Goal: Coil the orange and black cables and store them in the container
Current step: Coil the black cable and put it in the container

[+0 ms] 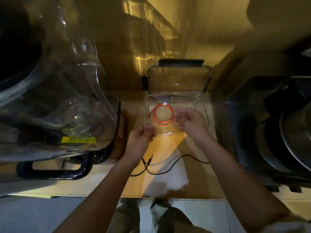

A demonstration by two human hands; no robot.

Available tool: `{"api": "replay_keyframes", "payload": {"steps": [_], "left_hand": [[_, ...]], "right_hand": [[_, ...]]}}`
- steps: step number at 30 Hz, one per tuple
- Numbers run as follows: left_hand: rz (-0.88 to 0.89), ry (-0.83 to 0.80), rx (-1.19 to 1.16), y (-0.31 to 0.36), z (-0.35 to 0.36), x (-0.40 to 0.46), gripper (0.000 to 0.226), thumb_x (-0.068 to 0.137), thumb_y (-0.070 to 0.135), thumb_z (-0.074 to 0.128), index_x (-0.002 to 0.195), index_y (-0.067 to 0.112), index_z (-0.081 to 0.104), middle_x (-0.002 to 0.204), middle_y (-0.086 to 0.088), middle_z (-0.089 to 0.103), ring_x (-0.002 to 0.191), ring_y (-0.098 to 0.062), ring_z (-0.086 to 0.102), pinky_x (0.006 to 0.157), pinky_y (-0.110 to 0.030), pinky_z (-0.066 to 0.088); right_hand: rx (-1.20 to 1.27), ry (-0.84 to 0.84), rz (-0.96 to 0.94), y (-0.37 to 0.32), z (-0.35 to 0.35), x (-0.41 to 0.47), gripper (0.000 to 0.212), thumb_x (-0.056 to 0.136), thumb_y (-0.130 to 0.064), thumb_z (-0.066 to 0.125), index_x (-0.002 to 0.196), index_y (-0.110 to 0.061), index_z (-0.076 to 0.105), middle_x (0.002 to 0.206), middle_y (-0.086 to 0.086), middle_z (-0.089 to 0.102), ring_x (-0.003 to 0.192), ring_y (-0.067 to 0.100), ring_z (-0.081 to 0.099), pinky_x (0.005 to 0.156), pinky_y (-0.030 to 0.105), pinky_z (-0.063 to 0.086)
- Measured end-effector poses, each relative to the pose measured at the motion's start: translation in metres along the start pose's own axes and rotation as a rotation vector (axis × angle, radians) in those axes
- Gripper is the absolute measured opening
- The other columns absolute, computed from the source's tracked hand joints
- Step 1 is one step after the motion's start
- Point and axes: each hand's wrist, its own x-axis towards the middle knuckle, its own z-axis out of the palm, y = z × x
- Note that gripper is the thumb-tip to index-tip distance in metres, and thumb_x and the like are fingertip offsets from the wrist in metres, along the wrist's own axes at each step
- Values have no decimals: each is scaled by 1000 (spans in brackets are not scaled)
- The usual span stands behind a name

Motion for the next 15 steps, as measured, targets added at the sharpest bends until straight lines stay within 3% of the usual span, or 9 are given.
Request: {"api": "replay_keyframes", "payload": {"steps": [4, 8, 10, 13, 15], "left_hand": [[-29, 39, 151, -37, -27, -16, 18, 97, 14, 56, 84, 15, 68, 84, -7, 71, 79, -19, 66, 81, -38, 52], [-12, 48, 417, -75, -49, -27, 13, 92, 21, 59, 81, 20, 67, 79, -1, 72, 77, -20, 67, 74, -33, 51], [2, 32, 626, -89, -56, -32, 12, 88, 12, 61, 80, 20, 65, 83, -1, 70, 80, -21, 65, 70, -29, 48], [-56, -36, 790, -106, -60, -37, 22, 81, 9, 60, 92, 27, 66, 95, 4, 71, 89, -19, 66, 79, -29, 53], [-91, -77, 859, -114, -62, -37, 26, 78, 12, 61, 96, 30, 65, 101, 9, 72, 93, -16, 67, 83, -28, 54]], "right_hand": [[-9, -34, -47, 17, 2, -42, 30, 90, 9, 50, 90, -17, 64, 77, 5, 64, 59, 14, 57, 58, 22, 47], [-259, -89, -126, 63, 9, -83, 28, 90, -2, 57, 88, -28, 65, 84, -8, 68, 74, 0, 60, 71, 15, 48], [-507, -169, -183, 88, 13, -97, 18, 90, -16, 57, 100, -24, 69, 98, -7, 71, 90, 5, 63, 81, 22, 51], [-738, -253, -335, 112, 15, -105, 36, 80, -25, 48, 104, -14, 72, 105, 4, 74, 100, 25, 67, 88, 42, 54], [-891, -287, -349, 119, 16, -105, 42, 77, -28, 43, 106, -16, 71, 111, 4, 72, 108, 27, 64, 96, 48, 48]]}}
